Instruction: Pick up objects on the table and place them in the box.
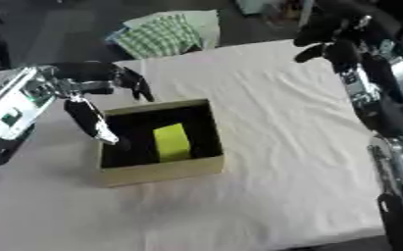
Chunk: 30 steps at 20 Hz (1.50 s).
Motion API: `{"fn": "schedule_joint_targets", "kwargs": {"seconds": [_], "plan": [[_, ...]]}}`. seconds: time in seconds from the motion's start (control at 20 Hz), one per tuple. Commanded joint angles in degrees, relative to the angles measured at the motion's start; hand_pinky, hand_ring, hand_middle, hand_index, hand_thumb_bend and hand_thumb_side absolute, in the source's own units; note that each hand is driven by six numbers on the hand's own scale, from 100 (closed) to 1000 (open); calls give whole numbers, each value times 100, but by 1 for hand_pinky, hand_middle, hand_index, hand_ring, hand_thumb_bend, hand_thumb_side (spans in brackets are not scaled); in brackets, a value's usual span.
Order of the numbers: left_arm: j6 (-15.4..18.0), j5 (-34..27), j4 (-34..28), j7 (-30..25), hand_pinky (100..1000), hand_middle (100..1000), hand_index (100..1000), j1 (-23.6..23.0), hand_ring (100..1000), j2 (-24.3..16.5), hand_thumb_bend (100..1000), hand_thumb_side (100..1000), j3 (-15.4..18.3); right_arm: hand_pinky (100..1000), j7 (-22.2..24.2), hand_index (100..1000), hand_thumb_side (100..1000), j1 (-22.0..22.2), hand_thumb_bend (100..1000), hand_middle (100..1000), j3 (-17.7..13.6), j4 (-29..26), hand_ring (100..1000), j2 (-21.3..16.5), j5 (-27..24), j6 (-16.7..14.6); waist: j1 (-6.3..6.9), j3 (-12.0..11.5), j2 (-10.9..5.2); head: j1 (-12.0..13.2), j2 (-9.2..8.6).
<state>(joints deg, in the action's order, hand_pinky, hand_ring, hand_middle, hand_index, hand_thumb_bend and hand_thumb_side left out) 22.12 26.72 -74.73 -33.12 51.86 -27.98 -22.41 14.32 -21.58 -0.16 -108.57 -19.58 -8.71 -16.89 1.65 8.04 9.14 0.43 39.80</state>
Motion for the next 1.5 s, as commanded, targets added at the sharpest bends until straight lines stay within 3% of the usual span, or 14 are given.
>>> {"fn": "schedule_joint_targets", "kwargs": {"seconds": [0.05,0.25,0.45,0.65,0.9,1.5], "plan": [[-353,-633,-787,486,846,724,817,-152,682,-445,570,582,458,618,-33,907,629,-16,100,694,-73,-9,717,-44,52,7,-21,-80,-88,-13,63],[-1012,-1626,-1765,1386,848,707,798,-766,654,-726,415,655,1123,617,-83,908,633,46,100,694,-126,25,717,-43,98,11,-35,-272,-60,-38,92],[-1466,-2564,-2533,2194,855,701,787,-1470,641,-733,377,683,1675,614,-148,908,639,100,100,692,-178,54,716,-32,159,22,-22,-399,3,-88,98],[-1649,-3075,-2975,2823,861,694,778,-2054,632,-537,363,681,2044,612,-202,907,641,128,100,692,-201,71,717,-4,205,43,-17,-535,79,-161,90],[-1727,-3649,-3268,3489,869,696,776,-2497,633,-187,364,688,2268,608,-268,906,649,164,100,692,-218,108,716,68,274,96,8,-672,174,-254,93],[-1827,-3744,-3537,3613,870,693,776,-2757,628,146,360,702,2415,604,-257,905,656,178,100,687,-168,137,713,164,355,150,26,-727,273,-290,146]]}}
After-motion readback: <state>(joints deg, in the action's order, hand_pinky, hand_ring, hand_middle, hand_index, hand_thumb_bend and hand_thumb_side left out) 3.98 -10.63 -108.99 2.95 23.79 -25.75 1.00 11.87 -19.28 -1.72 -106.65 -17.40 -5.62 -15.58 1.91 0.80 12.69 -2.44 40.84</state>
